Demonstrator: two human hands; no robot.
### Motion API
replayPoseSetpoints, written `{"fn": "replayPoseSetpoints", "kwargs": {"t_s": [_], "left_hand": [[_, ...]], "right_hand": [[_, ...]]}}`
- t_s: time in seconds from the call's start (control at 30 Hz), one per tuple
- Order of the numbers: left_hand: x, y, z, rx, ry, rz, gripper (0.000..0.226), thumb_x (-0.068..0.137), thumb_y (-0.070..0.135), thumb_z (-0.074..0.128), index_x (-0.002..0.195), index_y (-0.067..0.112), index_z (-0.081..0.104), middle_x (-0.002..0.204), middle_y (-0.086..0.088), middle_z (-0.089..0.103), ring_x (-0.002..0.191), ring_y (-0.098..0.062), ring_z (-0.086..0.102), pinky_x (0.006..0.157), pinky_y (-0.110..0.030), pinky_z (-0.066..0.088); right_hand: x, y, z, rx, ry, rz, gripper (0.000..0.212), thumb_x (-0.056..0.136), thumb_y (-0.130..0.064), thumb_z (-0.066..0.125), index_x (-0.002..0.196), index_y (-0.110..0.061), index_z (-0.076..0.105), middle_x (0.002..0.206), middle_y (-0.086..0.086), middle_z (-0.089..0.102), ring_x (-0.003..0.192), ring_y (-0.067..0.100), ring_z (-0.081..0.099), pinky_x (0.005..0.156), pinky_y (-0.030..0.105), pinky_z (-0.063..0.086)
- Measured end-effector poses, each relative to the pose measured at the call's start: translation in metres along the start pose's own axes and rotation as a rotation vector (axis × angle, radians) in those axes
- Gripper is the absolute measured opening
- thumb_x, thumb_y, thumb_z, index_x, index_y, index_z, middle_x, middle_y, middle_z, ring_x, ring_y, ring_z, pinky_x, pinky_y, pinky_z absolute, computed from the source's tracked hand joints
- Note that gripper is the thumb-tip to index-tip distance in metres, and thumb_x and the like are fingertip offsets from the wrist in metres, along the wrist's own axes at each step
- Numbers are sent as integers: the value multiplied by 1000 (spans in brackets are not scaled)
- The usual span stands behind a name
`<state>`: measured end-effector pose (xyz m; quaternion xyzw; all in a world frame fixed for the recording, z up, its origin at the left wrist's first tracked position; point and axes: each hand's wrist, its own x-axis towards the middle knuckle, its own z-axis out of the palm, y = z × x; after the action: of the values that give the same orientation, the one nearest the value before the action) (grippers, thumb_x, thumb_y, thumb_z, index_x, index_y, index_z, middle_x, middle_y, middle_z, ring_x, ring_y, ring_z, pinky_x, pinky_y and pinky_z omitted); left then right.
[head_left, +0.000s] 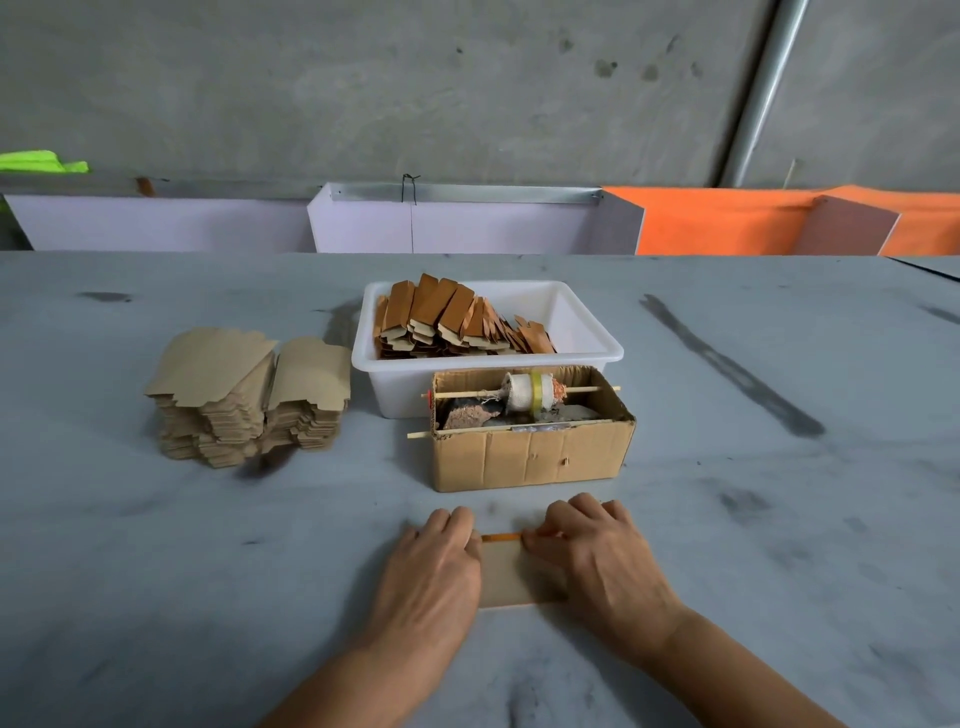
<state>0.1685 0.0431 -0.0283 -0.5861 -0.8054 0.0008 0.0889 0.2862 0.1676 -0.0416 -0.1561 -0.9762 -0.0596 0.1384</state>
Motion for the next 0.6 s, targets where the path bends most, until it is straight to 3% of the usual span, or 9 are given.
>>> {"fn": "replayPoseSetpoints", "kwargs": {"t_s": [0.03,0.1,0.17,0.27,0.4,0.53,0.6], "left_hand": [[-2,0,-2,-28,13,-15,21,81,26,70,97,12,68,97,-3,56,89,-19,57,72,-29,46],[-2,-3,4,-110,3,-68,29,102,23,34,120,11,53,119,-3,42,112,-20,43,89,-33,36],[-3,-5,7,-152,6,-98,33,104,20,21,123,13,46,124,0,35,118,-17,35,93,-30,30],[-10,-6,7,-167,13,-76,33,103,16,23,127,15,46,126,2,35,119,-15,34,96,-27,30],[-15,-5,8,-130,0,-99,42,96,6,27,134,19,41,127,-1,35,121,-19,34,99,-30,31],[-19,-6,7,-78,-48,-78,52,88,-2,31,137,16,36,131,0,36,124,-19,32,102,-28,30],[-19,-7,6,-77,-51,-75,52,87,-2,32,135,16,38,132,1,38,123,-20,33,102,-29,32]], "right_hand": [[0,0,0,22,-4,18,24,55,-24,85,73,-33,72,68,-10,58,62,13,58,50,25,44],[-2,-2,0,57,-23,48,20,66,-23,75,82,-34,73,77,-10,60,71,15,60,58,27,45],[-2,0,4,78,-69,86,29,88,-22,52,111,-34,65,104,-8,57,99,18,53,80,30,38],[-4,1,8,112,-93,133,37,97,-25,33,128,-32,52,122,-7,46,114,17,40,89,29,29],[-5,0,8,128,-96,126,35,98,-24,37,129,-31,51,127,-6,46,114,17,39,92,29,31],[-9,5,3,280,-102,145,42,95,-14,39,130,-34,51,135,-17,47,118,12,38,91,27,32],[-14,5,-1,341,-94,135,35,96,-21,40,126,-32,54,132,-20,49,118,11,40,92,28,35]]}}
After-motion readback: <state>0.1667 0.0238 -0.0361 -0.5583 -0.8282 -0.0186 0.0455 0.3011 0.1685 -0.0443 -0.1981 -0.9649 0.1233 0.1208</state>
